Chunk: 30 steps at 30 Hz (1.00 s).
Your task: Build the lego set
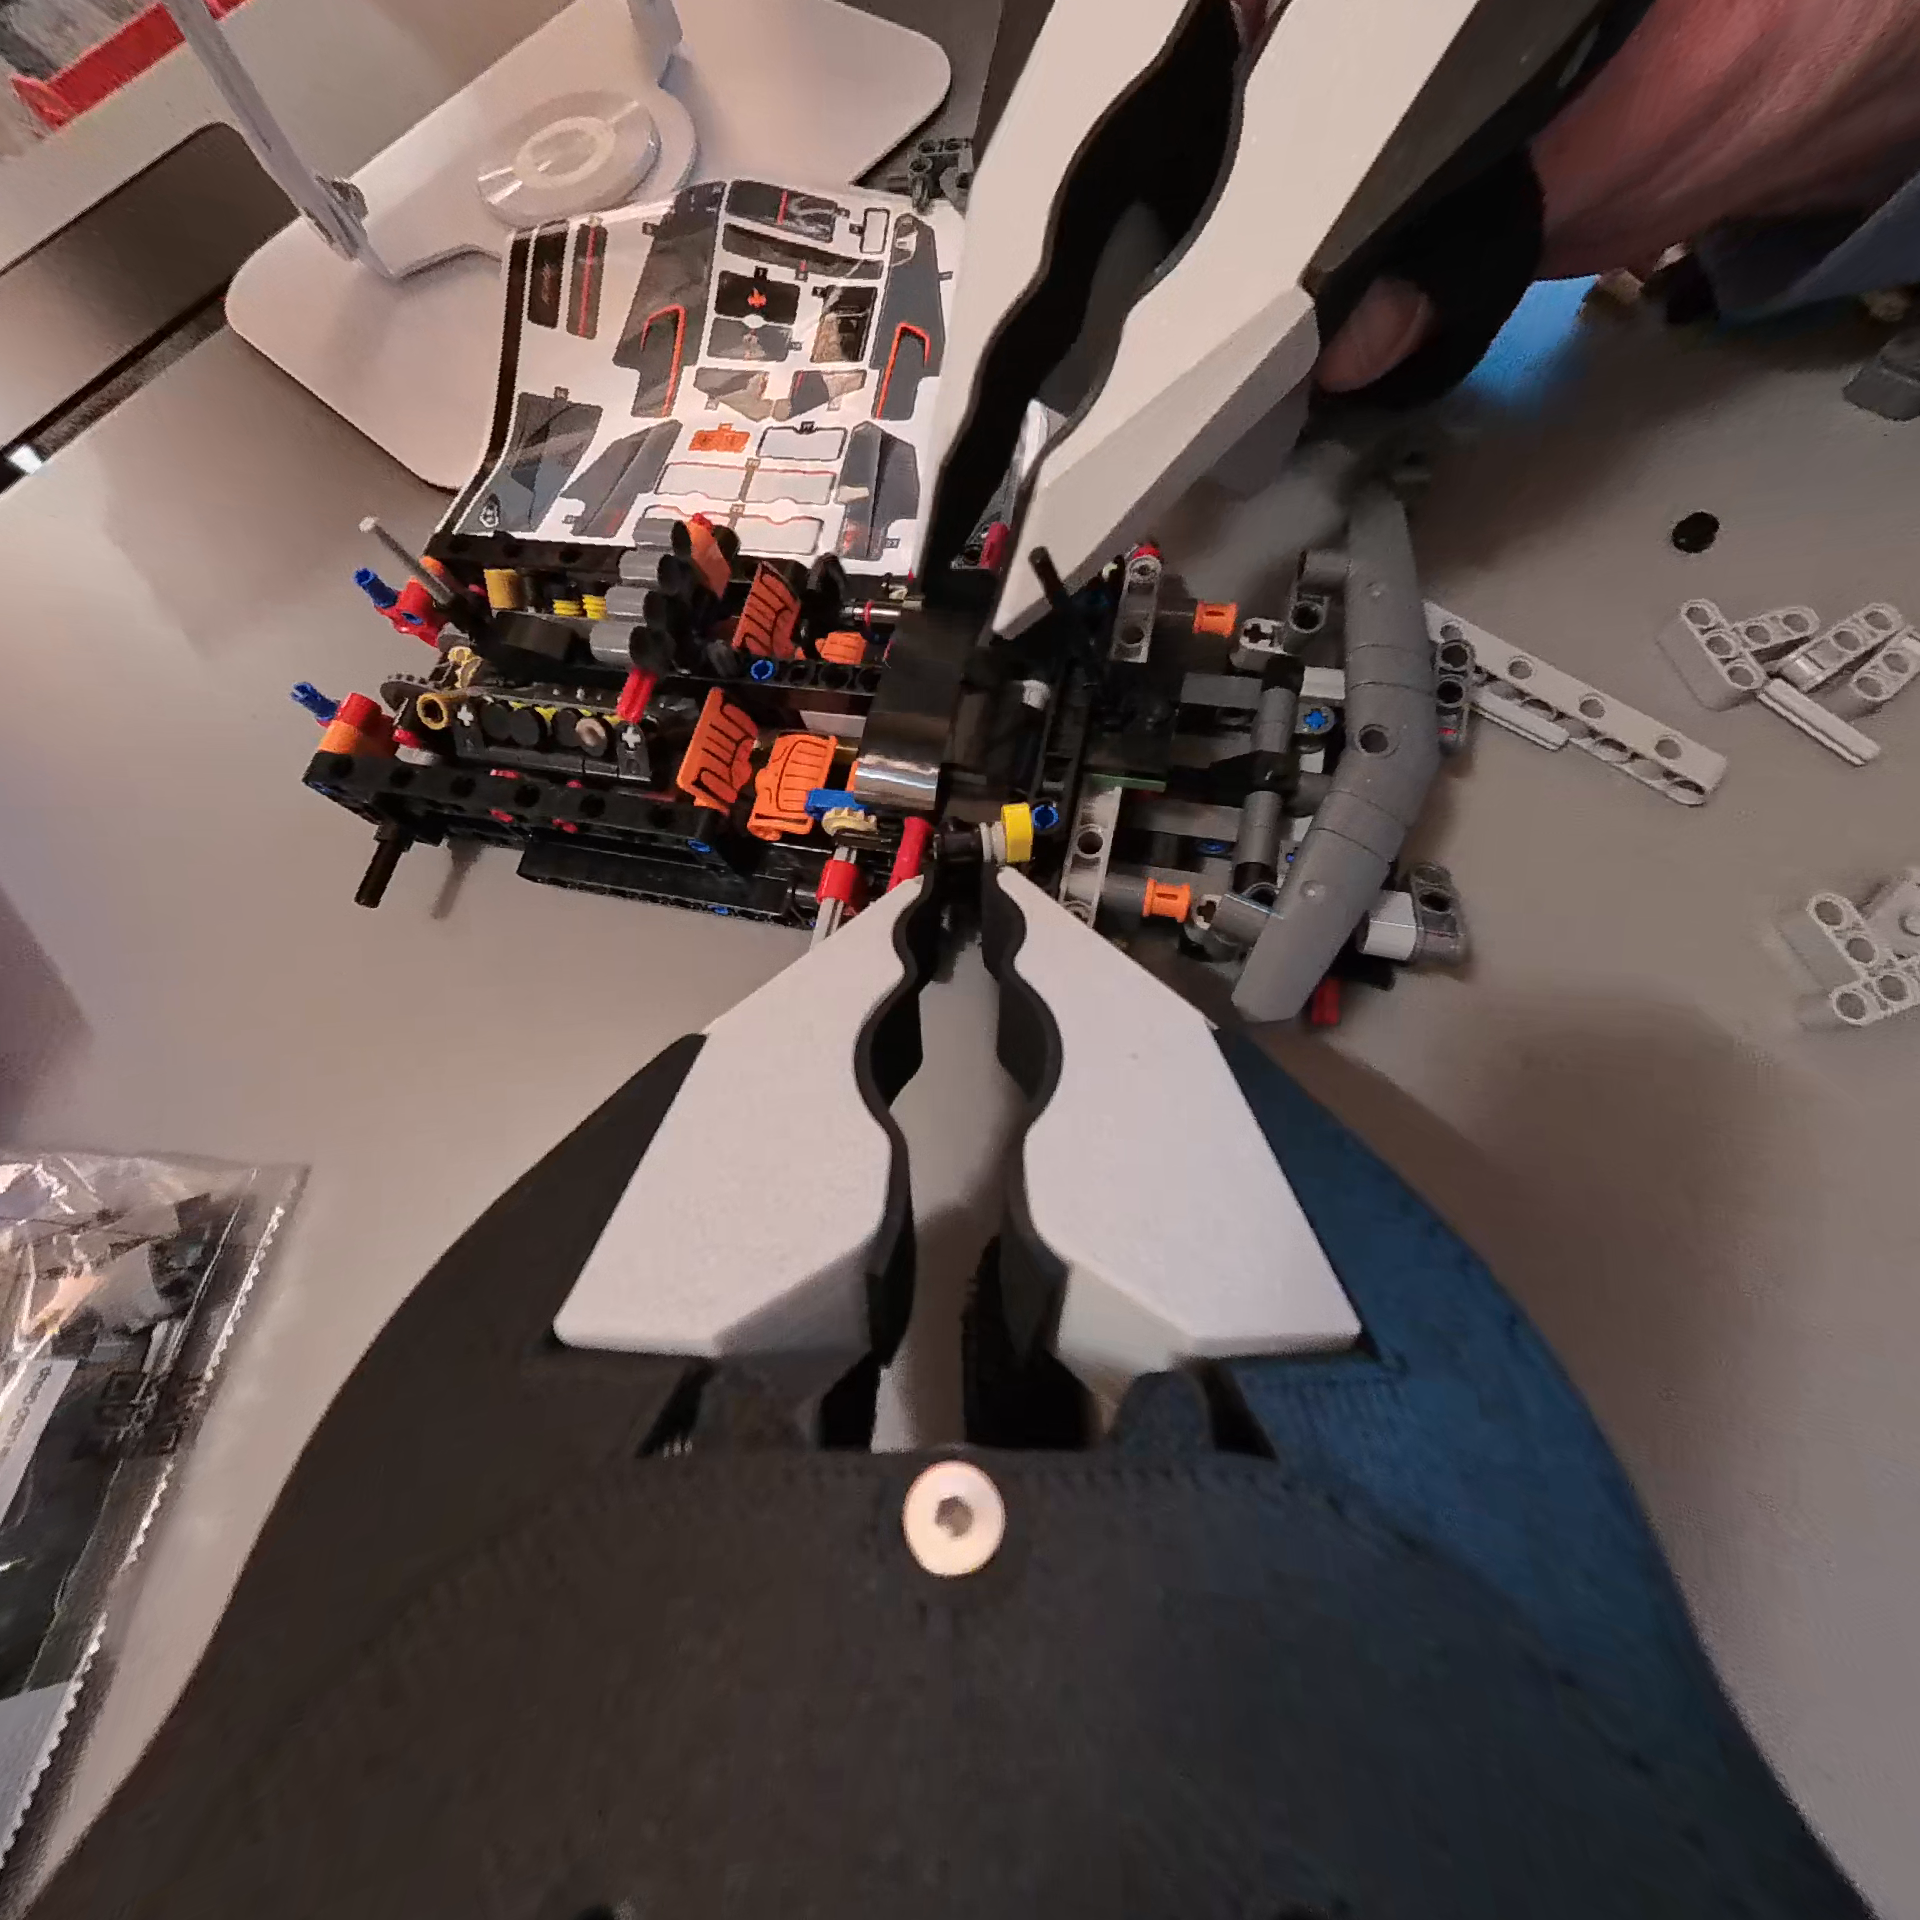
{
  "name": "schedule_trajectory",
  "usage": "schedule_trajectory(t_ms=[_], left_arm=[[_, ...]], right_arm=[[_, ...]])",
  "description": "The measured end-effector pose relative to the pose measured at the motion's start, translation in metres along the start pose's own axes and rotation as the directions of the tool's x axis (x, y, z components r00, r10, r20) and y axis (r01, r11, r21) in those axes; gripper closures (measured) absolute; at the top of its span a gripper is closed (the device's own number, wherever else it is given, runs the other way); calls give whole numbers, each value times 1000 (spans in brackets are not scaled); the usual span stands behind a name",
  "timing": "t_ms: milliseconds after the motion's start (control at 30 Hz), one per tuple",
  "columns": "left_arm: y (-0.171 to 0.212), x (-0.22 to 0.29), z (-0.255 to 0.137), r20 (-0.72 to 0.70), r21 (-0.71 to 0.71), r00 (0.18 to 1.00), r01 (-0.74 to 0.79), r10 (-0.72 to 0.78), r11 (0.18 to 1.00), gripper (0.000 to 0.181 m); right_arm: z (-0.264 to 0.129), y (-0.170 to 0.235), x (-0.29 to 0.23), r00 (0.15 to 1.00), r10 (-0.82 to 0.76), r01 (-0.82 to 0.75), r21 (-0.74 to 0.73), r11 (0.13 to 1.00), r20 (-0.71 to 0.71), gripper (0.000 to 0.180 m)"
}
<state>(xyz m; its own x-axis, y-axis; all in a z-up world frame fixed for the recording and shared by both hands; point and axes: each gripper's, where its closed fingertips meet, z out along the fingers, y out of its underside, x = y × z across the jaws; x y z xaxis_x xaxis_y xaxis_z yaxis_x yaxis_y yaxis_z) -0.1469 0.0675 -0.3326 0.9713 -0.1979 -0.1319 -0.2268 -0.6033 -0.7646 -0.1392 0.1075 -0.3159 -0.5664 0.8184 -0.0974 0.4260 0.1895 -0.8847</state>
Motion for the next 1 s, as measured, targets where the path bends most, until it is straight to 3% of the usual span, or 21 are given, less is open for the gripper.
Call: schedule_trajectory(t_ms=[167,667,1000], left_arm=[[0,-1,1,-7,1,1000,6,-6,1000,175],[0,0,2,-66,-11,998,-15,14,1000,176],[0,-1,3,-68,-9,998,-3,2,1000,176]], right_arm=[[4,4,1,997,-75,75,-61,995,4,144],[7,6,-4,942,-247,300,-237,924,229,149],[8,6,-4,933,-227,297,-239,925,280,150]])
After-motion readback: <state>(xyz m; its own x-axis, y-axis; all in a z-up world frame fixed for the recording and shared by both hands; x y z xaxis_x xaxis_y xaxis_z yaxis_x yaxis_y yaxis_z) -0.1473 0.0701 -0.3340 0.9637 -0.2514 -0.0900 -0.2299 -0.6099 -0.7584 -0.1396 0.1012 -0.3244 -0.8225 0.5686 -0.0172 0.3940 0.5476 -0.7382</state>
